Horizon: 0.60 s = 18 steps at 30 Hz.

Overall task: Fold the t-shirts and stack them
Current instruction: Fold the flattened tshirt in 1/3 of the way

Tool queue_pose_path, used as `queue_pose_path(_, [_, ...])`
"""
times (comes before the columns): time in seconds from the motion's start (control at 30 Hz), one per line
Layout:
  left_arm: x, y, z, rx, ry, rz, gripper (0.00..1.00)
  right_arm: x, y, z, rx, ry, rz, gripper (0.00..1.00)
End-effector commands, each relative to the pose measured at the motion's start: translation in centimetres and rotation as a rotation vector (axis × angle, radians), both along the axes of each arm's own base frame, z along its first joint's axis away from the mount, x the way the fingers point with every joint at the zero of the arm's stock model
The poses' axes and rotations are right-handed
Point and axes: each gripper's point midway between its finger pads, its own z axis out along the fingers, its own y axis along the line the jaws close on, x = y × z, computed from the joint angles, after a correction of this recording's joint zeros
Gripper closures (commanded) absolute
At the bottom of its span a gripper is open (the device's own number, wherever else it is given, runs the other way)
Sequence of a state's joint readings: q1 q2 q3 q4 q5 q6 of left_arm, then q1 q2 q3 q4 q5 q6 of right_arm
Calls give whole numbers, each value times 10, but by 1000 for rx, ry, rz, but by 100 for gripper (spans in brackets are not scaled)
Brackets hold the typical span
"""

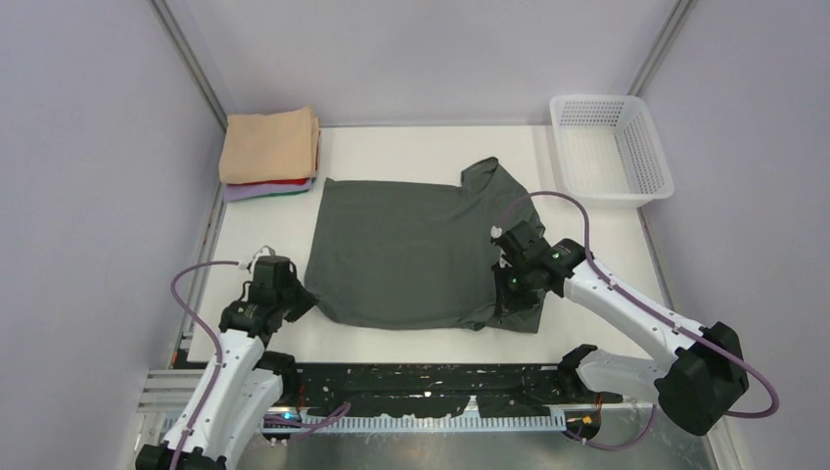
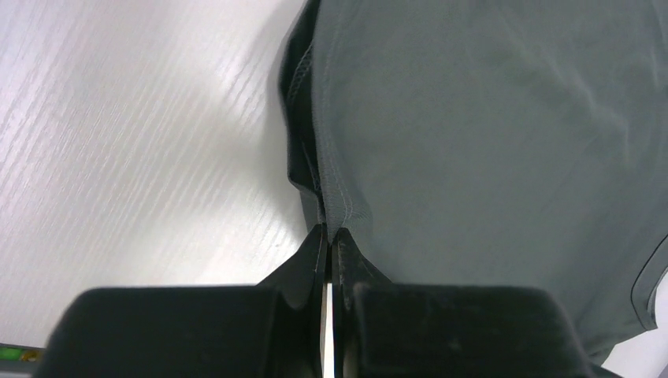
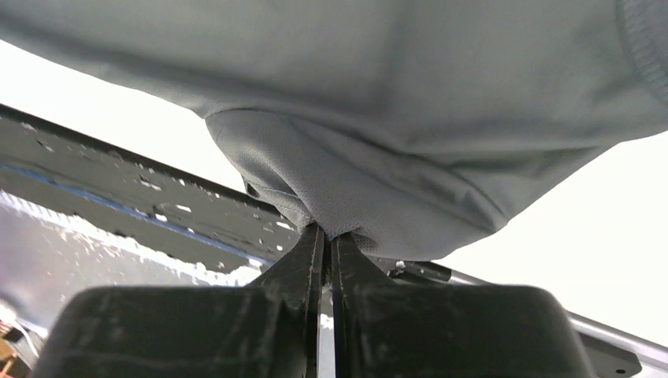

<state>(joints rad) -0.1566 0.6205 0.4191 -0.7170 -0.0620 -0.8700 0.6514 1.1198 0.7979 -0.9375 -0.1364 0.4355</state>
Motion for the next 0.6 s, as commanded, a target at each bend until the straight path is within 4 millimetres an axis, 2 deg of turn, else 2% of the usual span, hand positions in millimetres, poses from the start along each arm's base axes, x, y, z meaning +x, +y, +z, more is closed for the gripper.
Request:
queue_pose_path(0.0, [30, -4, 30, 4, -80, -31, 100, 42, 3, 23, 26, -121, -5, 95])
queue_pose_path(0.37, [61, 7, 41, 72, -15, 0, 100, 107, -7, 57, 3, -271, -57, 95])
queue_pose_path(0.57, [80, 9, 43, 81, 15, -5, 100, 133, -10, 65, -4, -296, -88, 95])
